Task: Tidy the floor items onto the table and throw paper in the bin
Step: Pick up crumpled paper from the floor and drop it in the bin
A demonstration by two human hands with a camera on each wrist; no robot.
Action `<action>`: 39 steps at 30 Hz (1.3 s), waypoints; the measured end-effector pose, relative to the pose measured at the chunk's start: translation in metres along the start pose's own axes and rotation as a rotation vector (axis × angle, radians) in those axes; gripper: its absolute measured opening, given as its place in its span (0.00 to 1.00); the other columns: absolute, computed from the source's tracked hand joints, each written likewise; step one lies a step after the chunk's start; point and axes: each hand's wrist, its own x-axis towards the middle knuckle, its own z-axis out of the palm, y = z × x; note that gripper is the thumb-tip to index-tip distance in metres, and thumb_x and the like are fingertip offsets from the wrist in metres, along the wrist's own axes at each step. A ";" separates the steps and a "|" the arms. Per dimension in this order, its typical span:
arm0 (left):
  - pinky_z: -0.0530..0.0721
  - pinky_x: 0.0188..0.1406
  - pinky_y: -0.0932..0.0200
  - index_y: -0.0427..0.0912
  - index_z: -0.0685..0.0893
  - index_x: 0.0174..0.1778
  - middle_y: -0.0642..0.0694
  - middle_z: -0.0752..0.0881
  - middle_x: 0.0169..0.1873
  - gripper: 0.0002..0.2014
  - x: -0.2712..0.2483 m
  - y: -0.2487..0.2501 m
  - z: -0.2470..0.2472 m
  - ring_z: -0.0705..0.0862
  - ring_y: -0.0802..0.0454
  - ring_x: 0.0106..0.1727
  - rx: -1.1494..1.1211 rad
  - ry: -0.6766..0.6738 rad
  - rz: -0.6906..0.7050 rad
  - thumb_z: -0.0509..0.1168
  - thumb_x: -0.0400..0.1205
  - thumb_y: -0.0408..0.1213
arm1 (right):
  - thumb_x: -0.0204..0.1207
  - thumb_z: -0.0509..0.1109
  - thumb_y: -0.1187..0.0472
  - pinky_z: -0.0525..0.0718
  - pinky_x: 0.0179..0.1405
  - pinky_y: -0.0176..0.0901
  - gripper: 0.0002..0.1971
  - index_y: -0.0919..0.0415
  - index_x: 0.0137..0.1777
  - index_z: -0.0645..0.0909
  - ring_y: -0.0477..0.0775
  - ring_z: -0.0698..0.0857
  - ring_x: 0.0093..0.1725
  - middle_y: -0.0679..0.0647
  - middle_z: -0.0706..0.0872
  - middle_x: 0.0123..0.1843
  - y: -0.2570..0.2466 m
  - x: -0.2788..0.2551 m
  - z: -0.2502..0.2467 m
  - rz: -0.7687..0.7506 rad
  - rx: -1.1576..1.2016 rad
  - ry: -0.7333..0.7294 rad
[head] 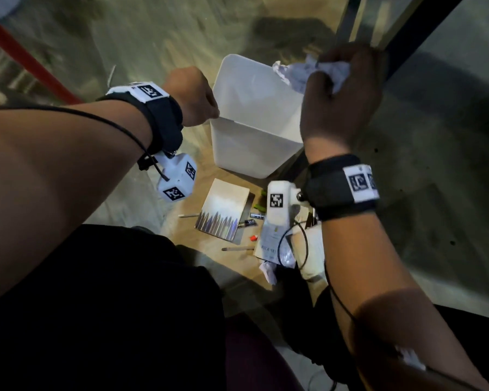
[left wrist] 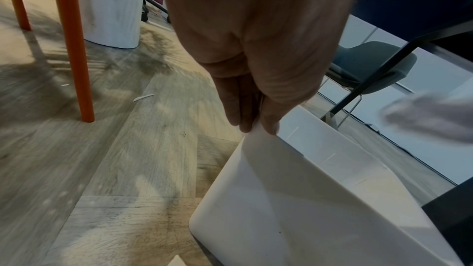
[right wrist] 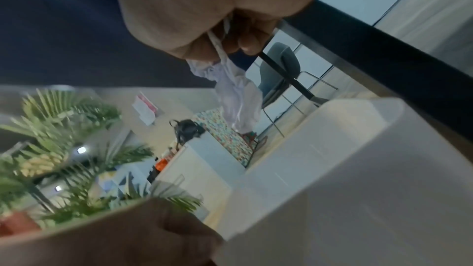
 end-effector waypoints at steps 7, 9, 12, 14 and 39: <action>0.80 0.46 0.56 0.41 0.95 0.52 0.46 0.93 0.49 0.09 0.000 0.000 -0.001 0.85 0.50 0.47 -0.007 0.003 0.001 0.75 0.79 0.39 | 0.69 0.70 0.53 0.70 0.73 0.30 0.33 0.49 0.79 0.80 0.54 0.77 0.78 0.59 0.75 0.80 0.049 -0.014 0.022 0.185 -0.224 -0.464; 0.80 0.47 0.56 0.43 0.95 0.52 0.47 0.92 0.49 0.09 0.000 0.001 -0.001 0.85 0.51 0.47 -0.004 -0.004 0.008 0.76 0.80 0.40 | 0.70 0.70 0.57 0.78 0.64 0.32 0.24 0.57 0.67 0.88 0.49 0.84 0.63 0.55 0.86 0.65 0.060 -0.020 -0.003 0.219 -0.126 -0.256; 0.83 0.48 0.53 0.45 0.95 0.51 0.49 0.92 0.46 0.09 0.001 0.001 0.000 0.85 0.51 0.45 0.035 -0.006 0.014 0.76 0.79 0.44 | 0.74 0.69 0.55 0.83 0.47 0.31 0.13 0.60 0.52 0.90 0.43 0.85 0.43 0.48 0.89 0.45 0.096 -0.061 -0.036 0.429 -0.077 -0.153; 0.82 0.47 0.52 0.45 0.95 0.51 0.50 0.92 0.46 0.09 0.001 0.001 0.002 0.85 0.50 0.44 0.057 0.011 0.022 0.76 0.79 0.44 | 0.75 0.70 0.50 0.88 0.52 0.44 0.12 0.55 0.49 0.91 0.51 0.88 0.45 0.53 0.92 0.45 0.127 -0.098 -0.050 0.601 -0.113 -0.141; 0.78 0.43 0.54 0.49 0.92 0.60 0.49 0.90 0.52 0.10 -0.005 0.002 0.005 0.83 0.51 0.44 0.026 -0.012 -0.043 0.70 0.85 0.44 | 0.74 0.84 0.49 0.78 0.76 0.67 0.57 0.42 0.92 0.46 0.74 0.73 0.82 0.70 0.66 0.86 0.208 -0.207 0.009 0.936 -0.605 -0.930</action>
